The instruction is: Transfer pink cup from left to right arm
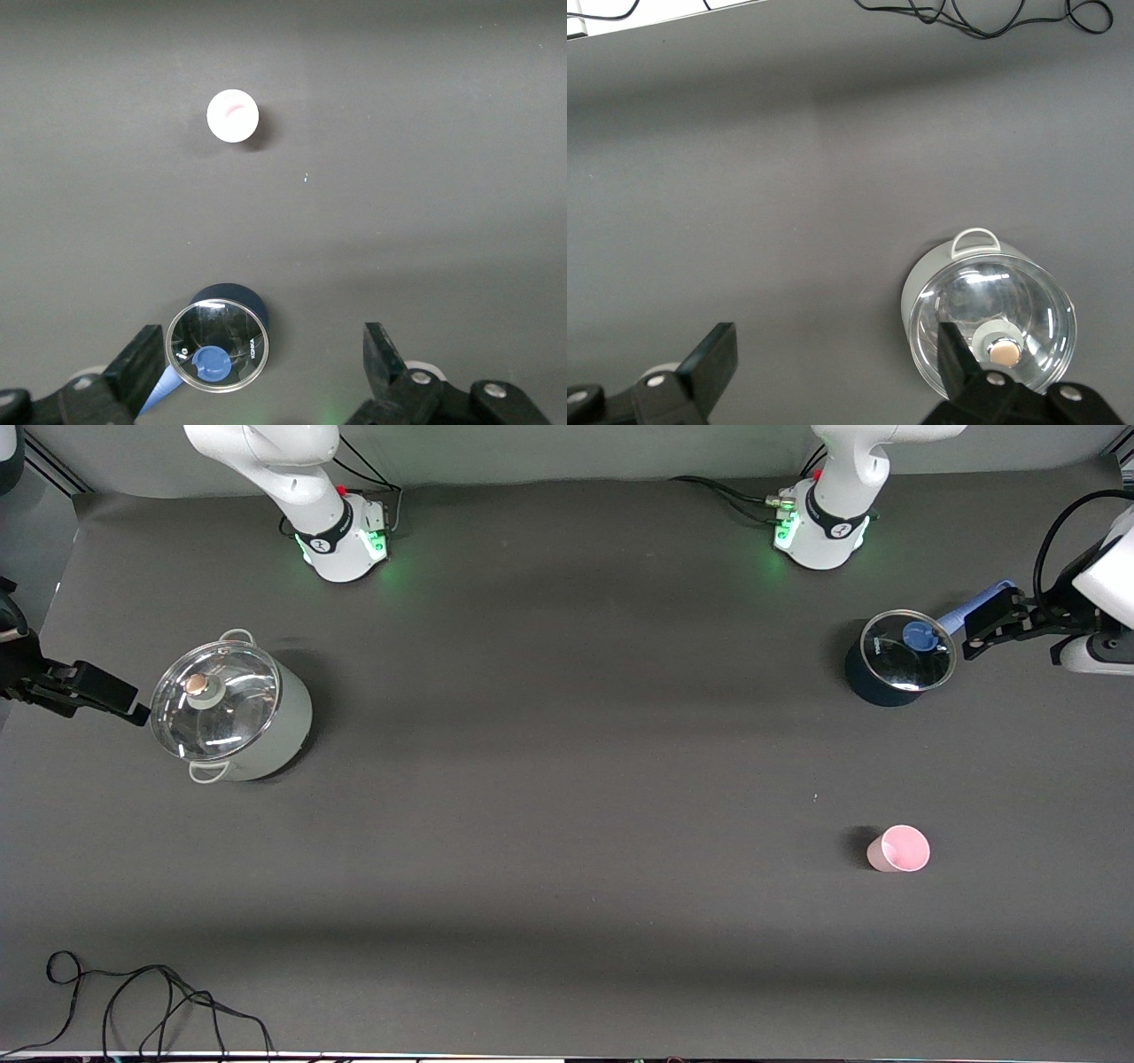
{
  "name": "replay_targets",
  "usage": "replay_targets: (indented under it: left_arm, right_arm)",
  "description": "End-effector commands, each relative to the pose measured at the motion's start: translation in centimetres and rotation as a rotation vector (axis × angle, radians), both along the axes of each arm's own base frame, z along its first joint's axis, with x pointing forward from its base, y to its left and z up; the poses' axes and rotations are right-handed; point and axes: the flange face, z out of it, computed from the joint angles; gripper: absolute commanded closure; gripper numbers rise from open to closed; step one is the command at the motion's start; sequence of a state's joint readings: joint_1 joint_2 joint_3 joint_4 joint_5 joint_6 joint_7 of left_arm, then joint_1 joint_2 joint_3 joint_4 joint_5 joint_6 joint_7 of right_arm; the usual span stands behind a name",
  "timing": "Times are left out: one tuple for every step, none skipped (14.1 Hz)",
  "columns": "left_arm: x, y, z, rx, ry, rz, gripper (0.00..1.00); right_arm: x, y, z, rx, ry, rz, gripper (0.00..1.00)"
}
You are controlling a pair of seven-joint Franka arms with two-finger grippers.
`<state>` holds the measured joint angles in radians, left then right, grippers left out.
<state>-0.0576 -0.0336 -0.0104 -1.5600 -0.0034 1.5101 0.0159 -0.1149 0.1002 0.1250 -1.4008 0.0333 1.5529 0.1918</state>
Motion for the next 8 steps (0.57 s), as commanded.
replay_targets:
  left_arm:
    - [-0.4, -0.2, 0.9, 0.015, -0.004, -0.01, 0.0]
    - [-0.4, -0.1, 0.9, 0.015, -0.004, -0.007, 0.0]
    - [-0.4, -0.2, 0.9, 0.016, -0.002, -0.01, 0.0]
    - [-0.4, -0.1, 0.9, 0.015, -0.002, -0.007, 0.0]
    - [-0.4, -0.1, 0.8, 0.014, 0.0, -0.009, 0.0]
    - [-0.4, -0.1, 0.9, 0.015, -0.002, -0.009, 0.0]
    - [-0.4, -0.1, 0.8, 0.014, 0.0, -0.009, 0.0]
    - [-0.3, -0.2, 0.9, 0.014, -0.005, 0.0, 0.0]
  right_arm:
    - [0.2, -0.1, 0.2, -0.021, 0.004, 0.016, 0.0]
    - [0.3, 0.1, 0.5, -0.029, 0.002, 0.023, 0.0]
    - [0.6, 0.1, -0.1, -0.028, 0.014, 0.02, 0.0]
    - [0.7, 0.2, -0.4, -0.028, 0.019, 0.022, 0.0]
    - [0.7, 0.4, -0.6, -0.027, 0.025, 0.016, 0.0]
    - [0.6, 0.5, -0.9, -0.028, 0.031, 0.019, 0.0]
    - [0.6, 0.5, -0.9, -0.028, 0.033, 0.019, 0.0]
    - [0.6, 0.3, -1.0, -0.028, 0.034, 0.021, 0.0]
